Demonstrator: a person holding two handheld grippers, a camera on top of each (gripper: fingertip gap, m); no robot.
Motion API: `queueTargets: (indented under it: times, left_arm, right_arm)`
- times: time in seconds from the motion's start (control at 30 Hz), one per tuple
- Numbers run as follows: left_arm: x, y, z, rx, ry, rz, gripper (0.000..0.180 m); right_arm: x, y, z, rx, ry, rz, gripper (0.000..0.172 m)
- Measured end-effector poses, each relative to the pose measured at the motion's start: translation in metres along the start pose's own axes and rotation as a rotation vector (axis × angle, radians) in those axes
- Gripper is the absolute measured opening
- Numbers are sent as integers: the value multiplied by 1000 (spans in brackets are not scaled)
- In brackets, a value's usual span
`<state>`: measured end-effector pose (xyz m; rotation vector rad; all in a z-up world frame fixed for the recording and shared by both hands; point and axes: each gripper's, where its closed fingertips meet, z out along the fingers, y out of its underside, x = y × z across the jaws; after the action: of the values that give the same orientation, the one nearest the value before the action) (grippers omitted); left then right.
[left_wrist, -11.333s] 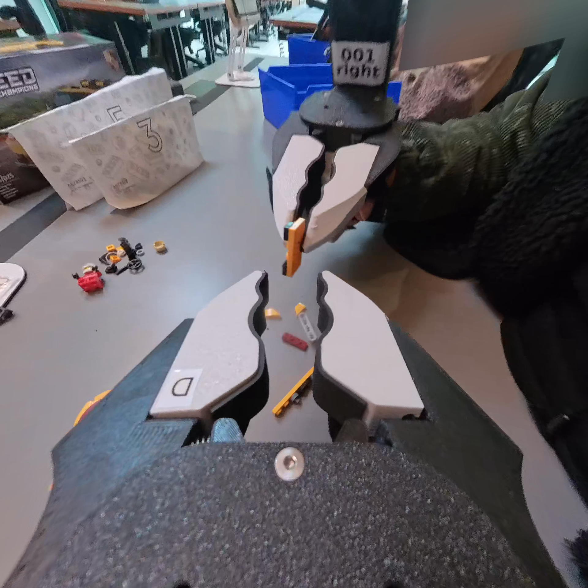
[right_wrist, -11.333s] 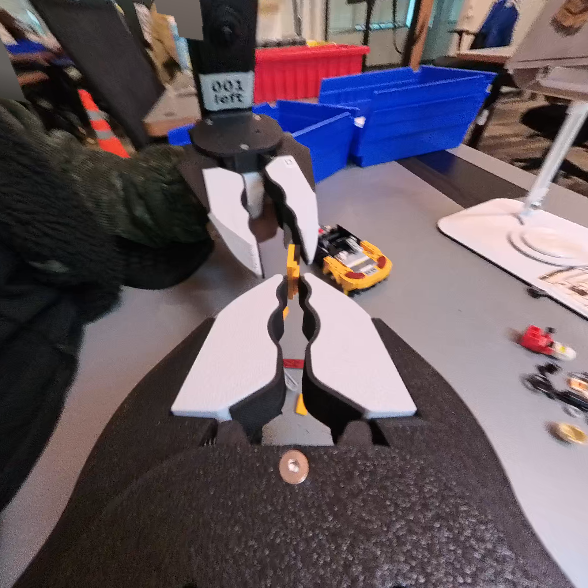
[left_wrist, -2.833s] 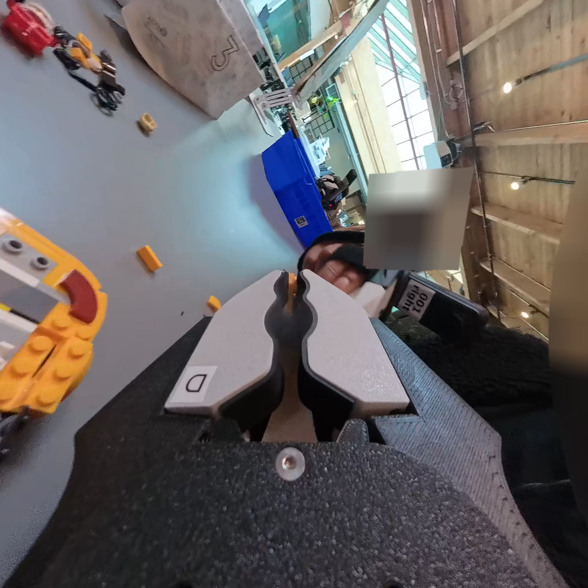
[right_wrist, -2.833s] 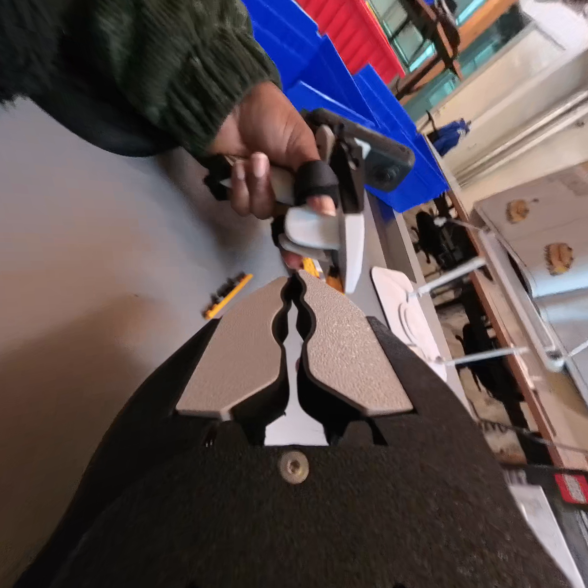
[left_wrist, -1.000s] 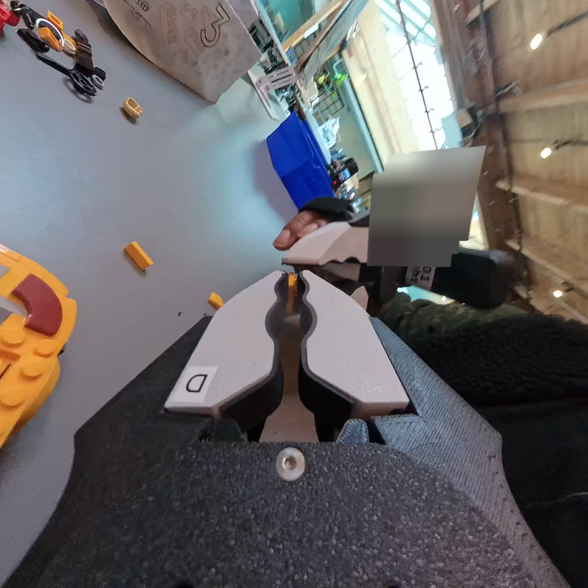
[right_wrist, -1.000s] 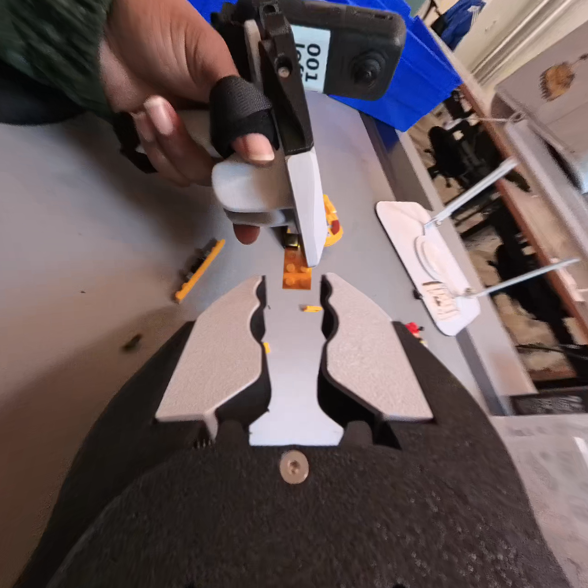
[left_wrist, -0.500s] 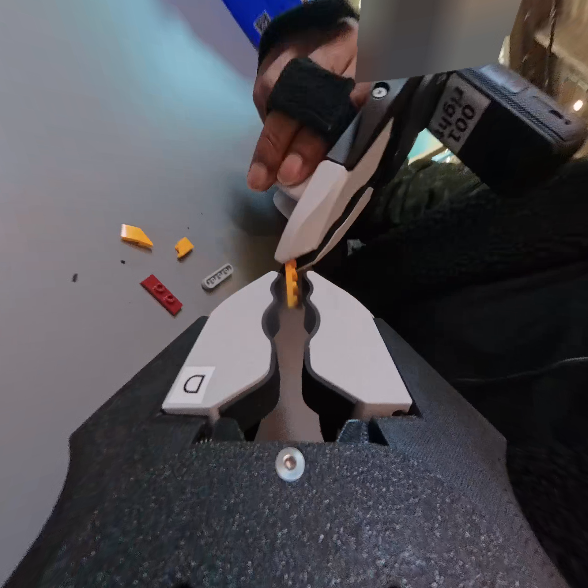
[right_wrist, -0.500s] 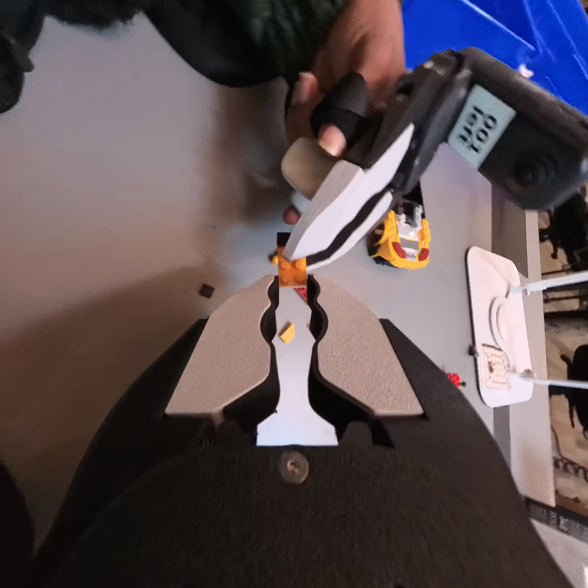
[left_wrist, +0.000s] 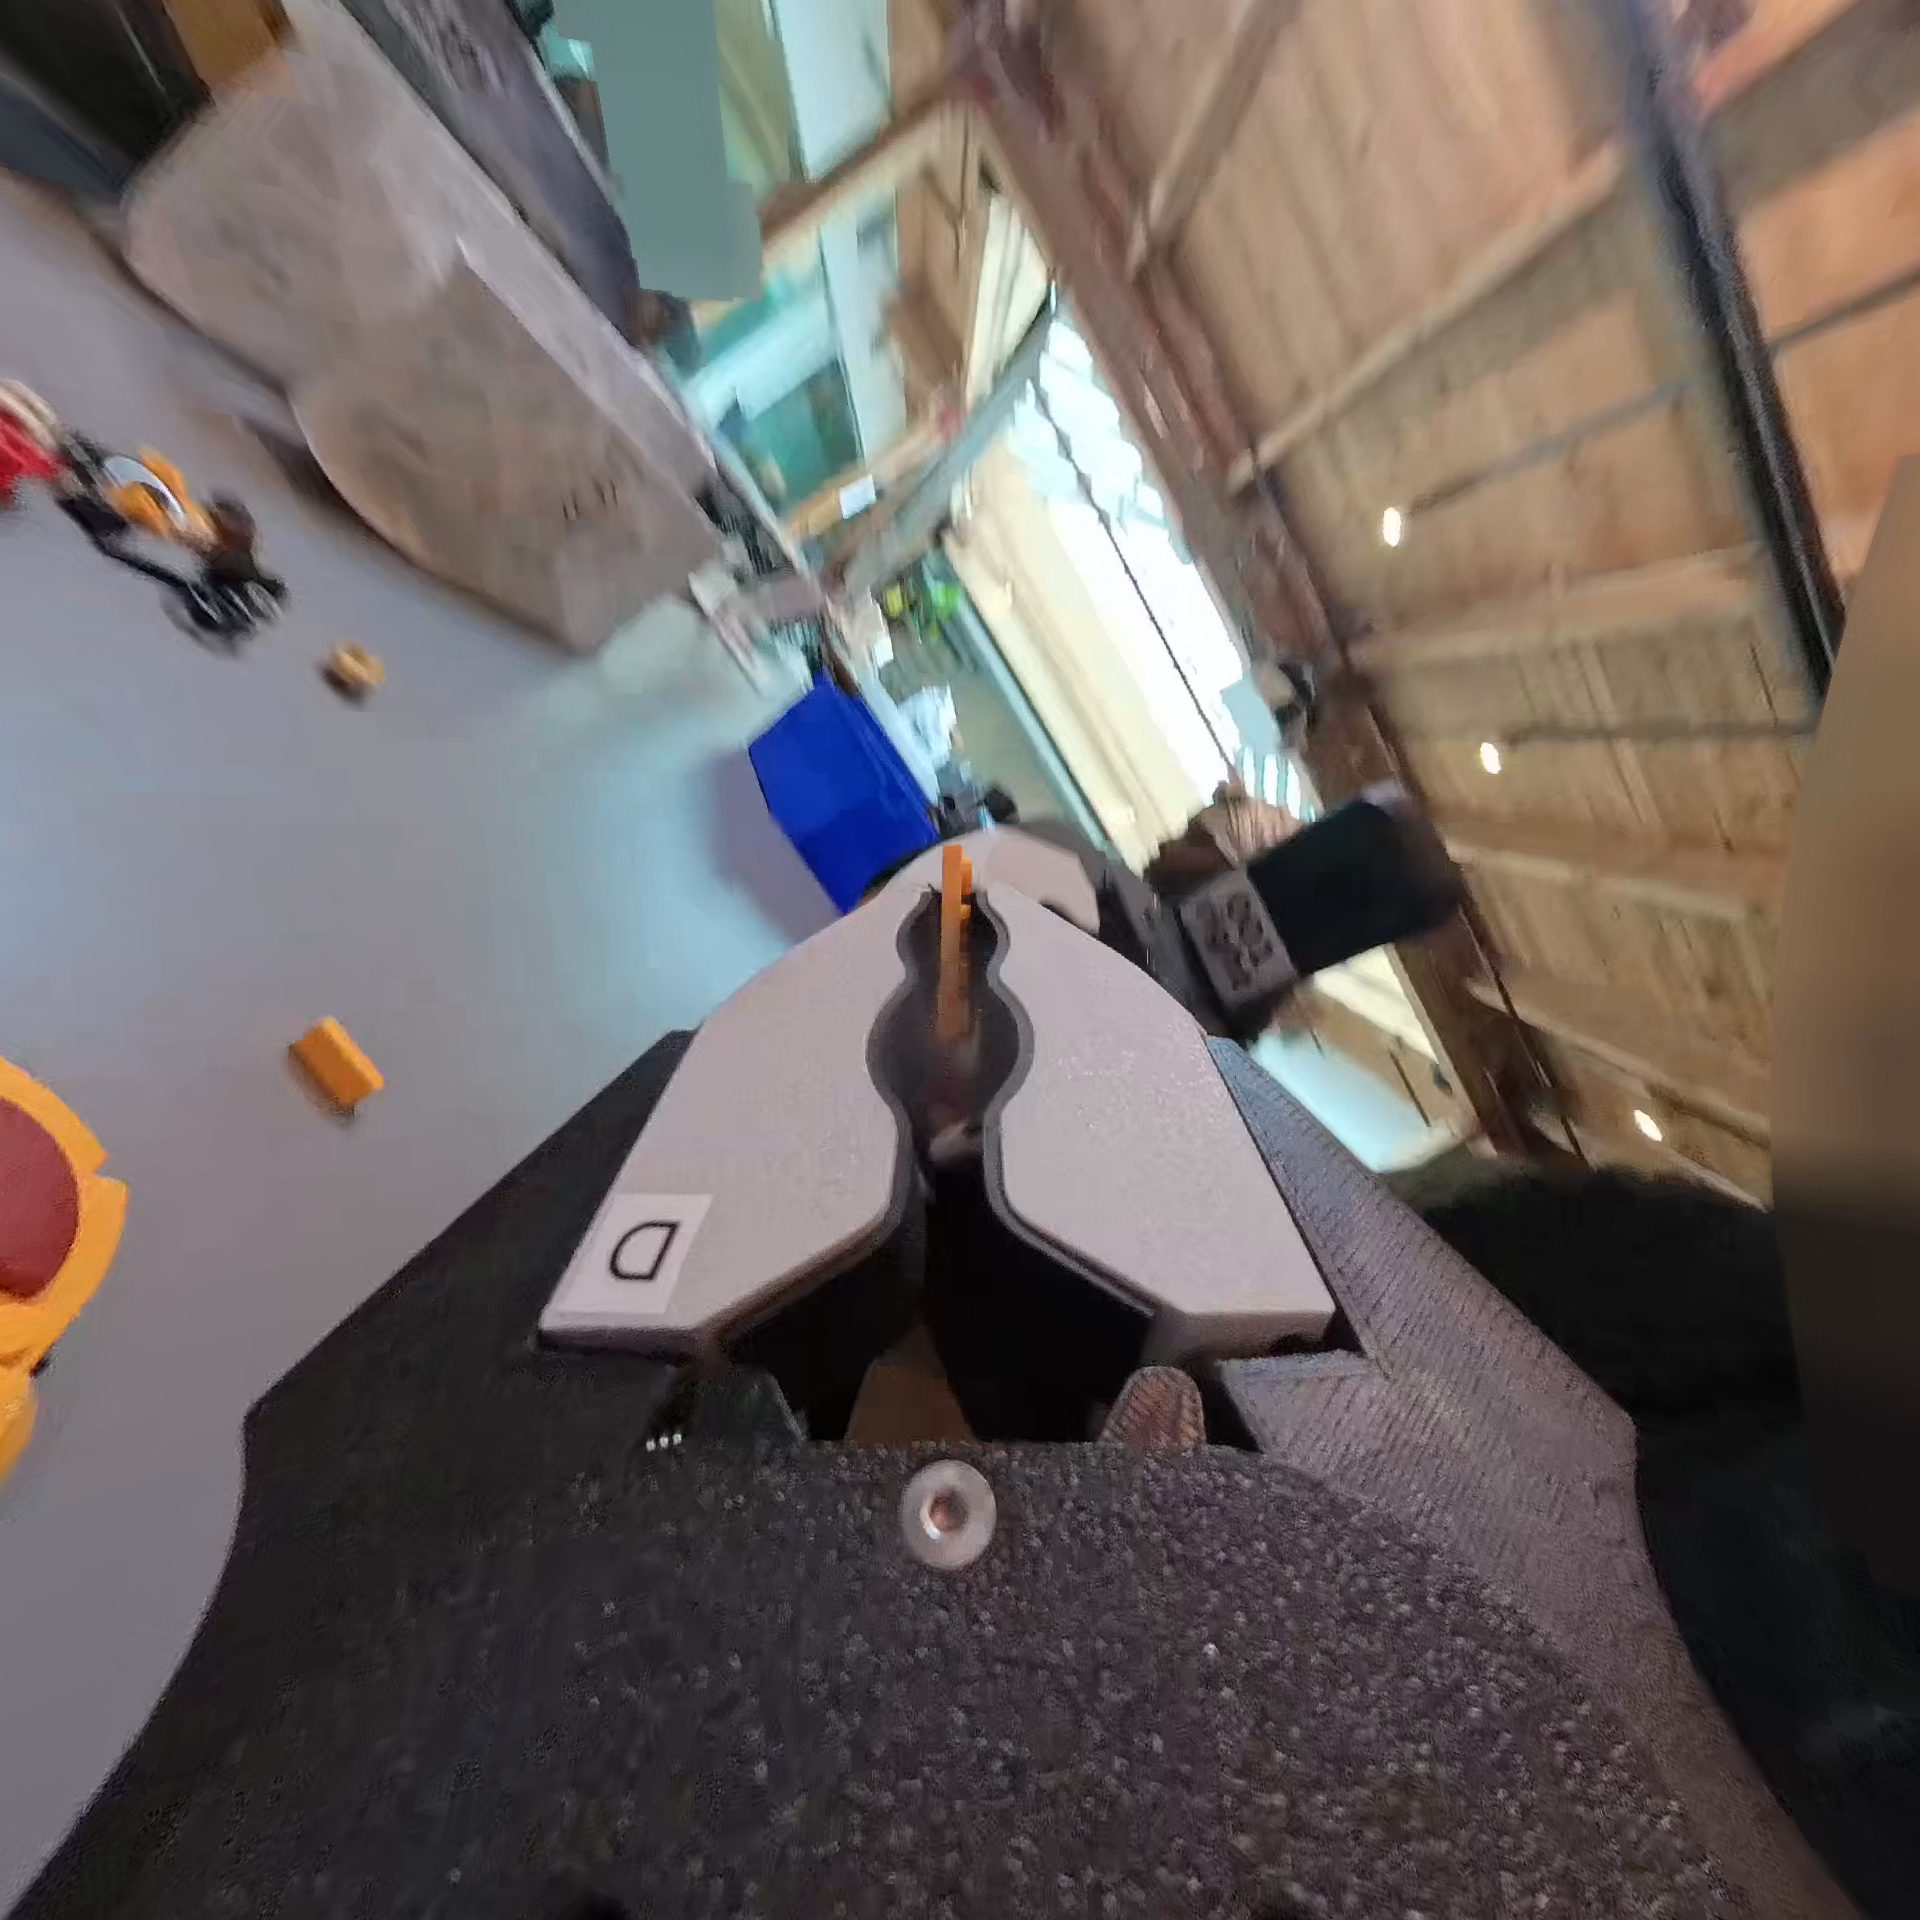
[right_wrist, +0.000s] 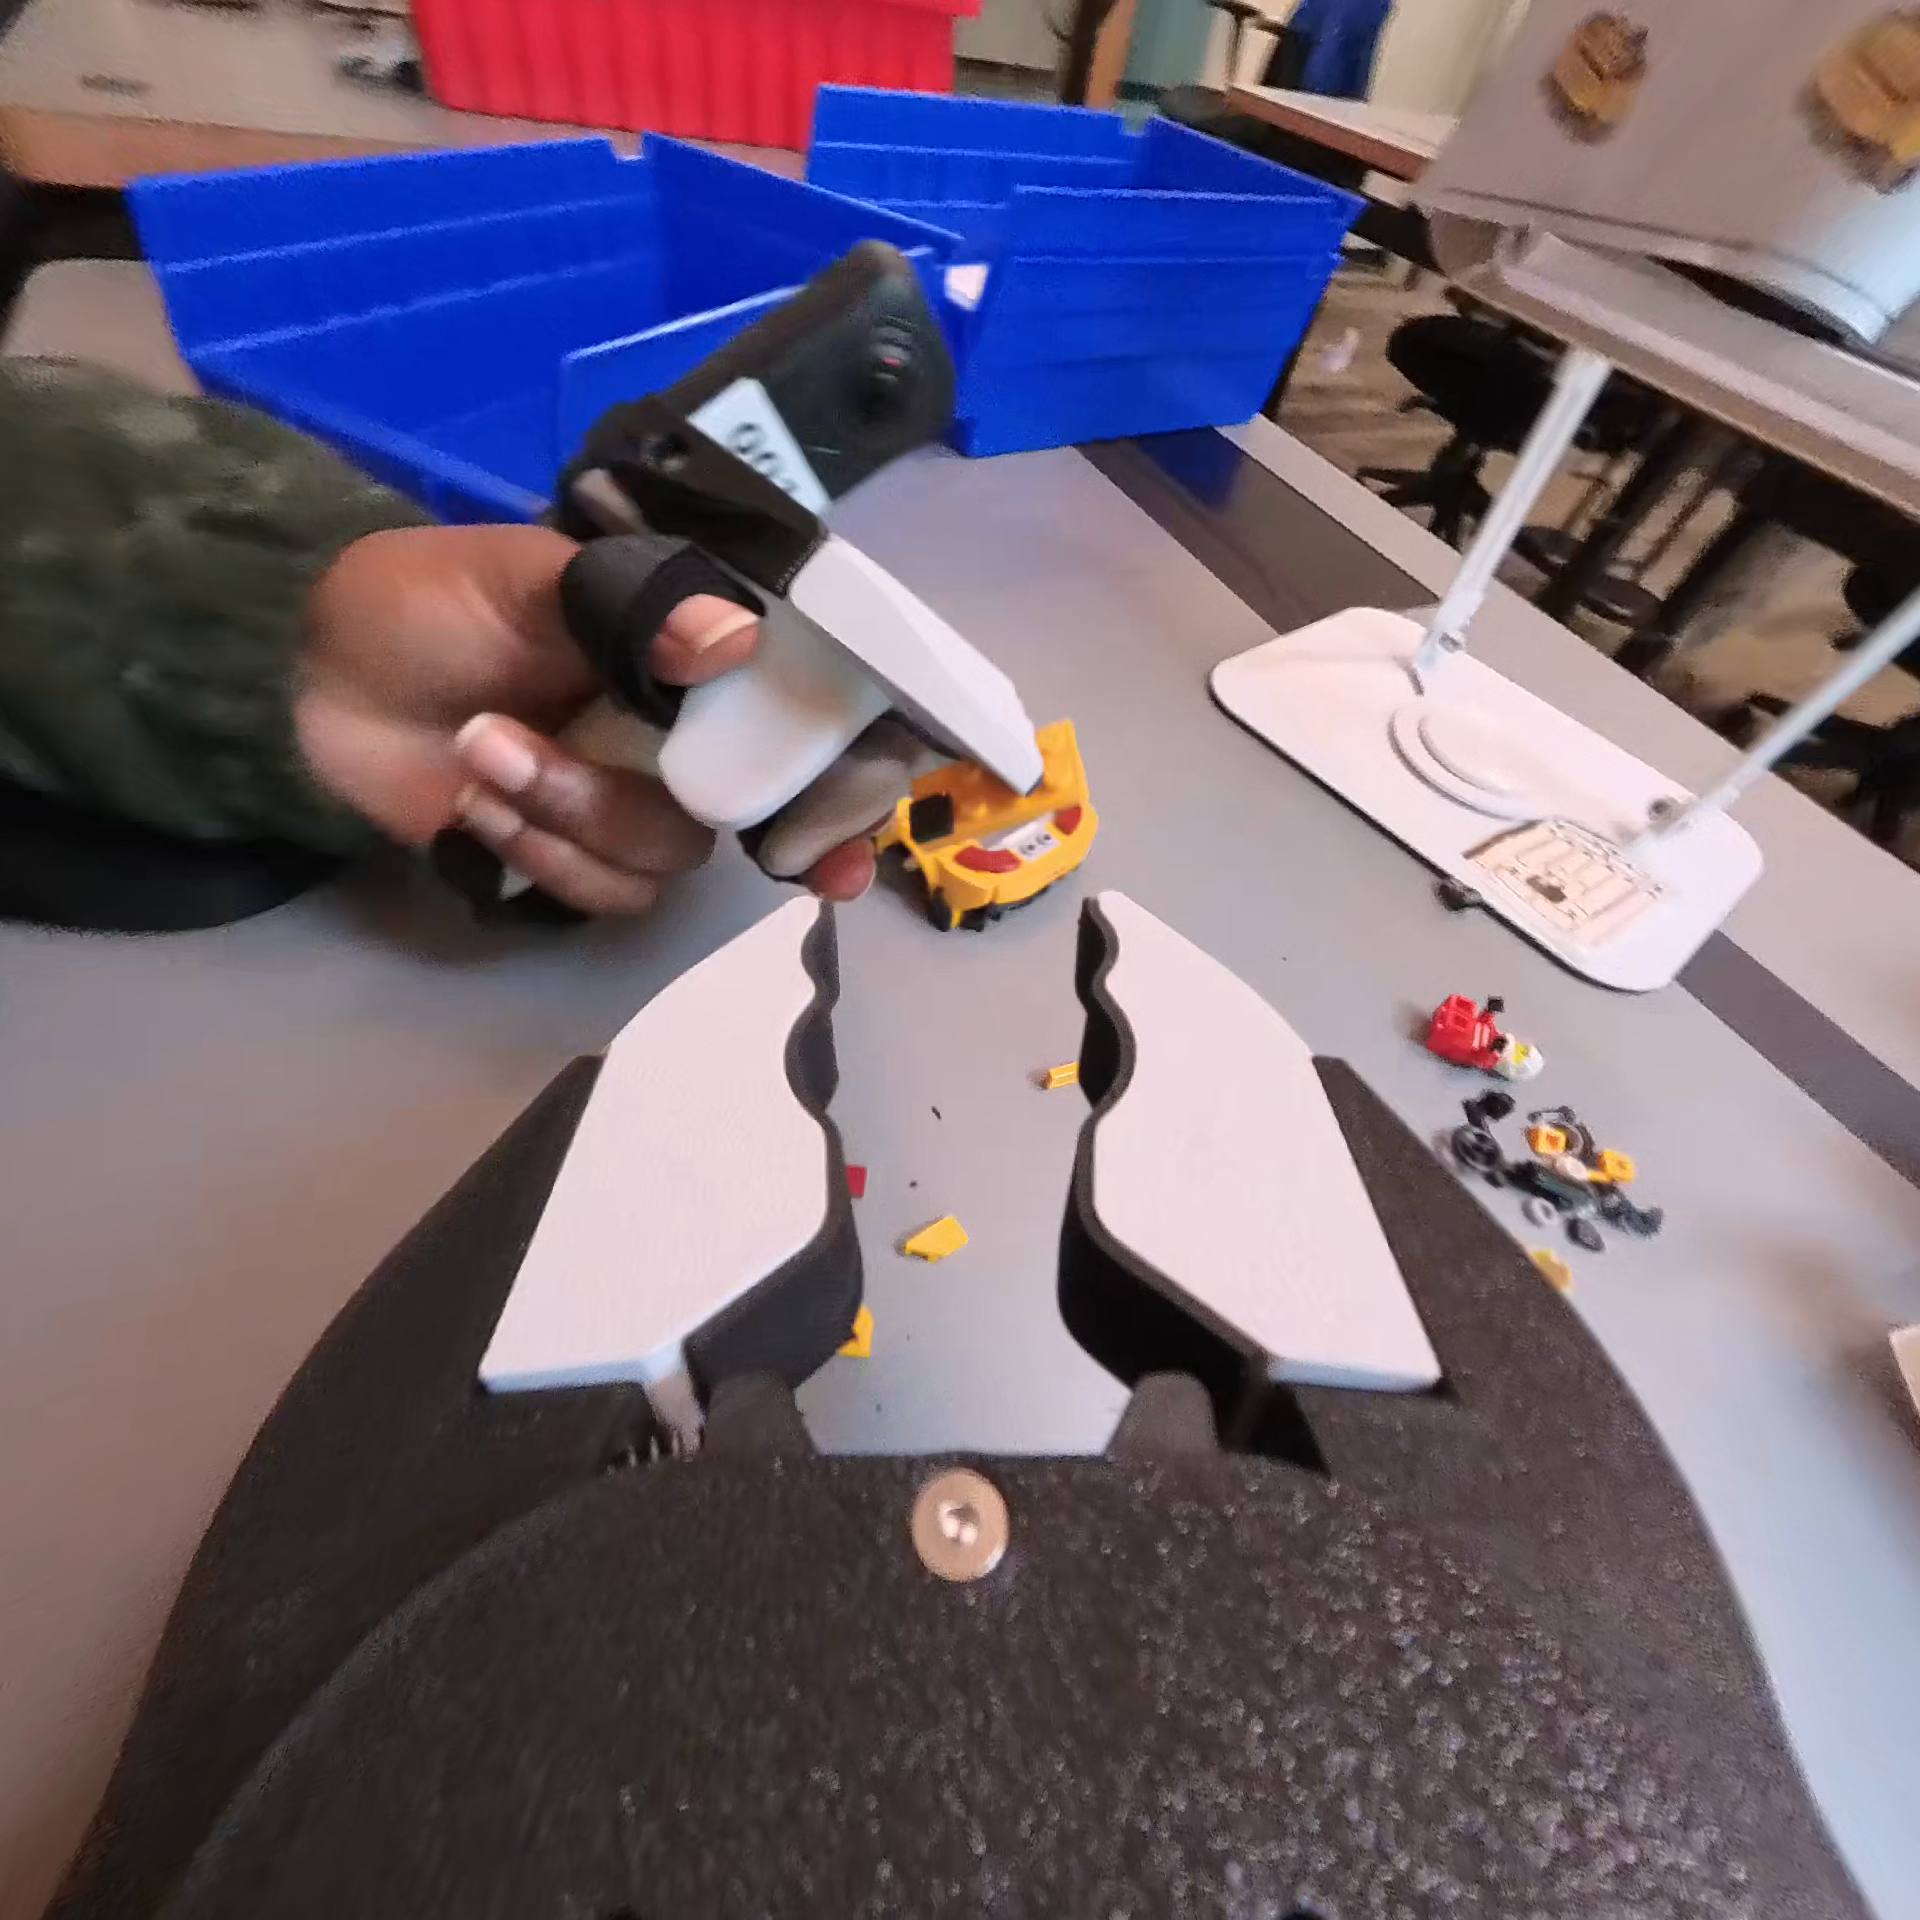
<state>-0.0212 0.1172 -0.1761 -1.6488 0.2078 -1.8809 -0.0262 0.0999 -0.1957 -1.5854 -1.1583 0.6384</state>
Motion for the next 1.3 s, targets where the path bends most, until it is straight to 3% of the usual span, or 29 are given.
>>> queueTargets:
  times: [0.2,0.27,0.4,0.5,0.63,0.77,0.97,1.3]
  left_arm:
    - [5,-6,3,177,-42,97,4]
    - [9,-4,5,174,-25,94,4]
    - [10,-4,4,163,-22,104,5]
    - [11,4,6,46,-8,126,5]
    - [8,34,9,-239,-12,203,6]
    - [-4,42,7,-341,-147,386,5]
    - [-9,27,5,-221,-195,261,5]
    - [-15,34,1,-272,-188,162,5]
  right_arm:
    - [2,-16,10,59,108,60,32]
    - [4,-16,10,66,112,74,19]
    - [5,-14,6,52,86,55,13]
    - [4,-10,-2,22,-12,-38,11]
    - [0,9,-20,-91,-127,-285,9]
    - [1,20,-22,-143,-95,-374,9]
    - [8,14,-15,-116,34,-399,19]
    - [7,16,-10,-135,42,-431,10]
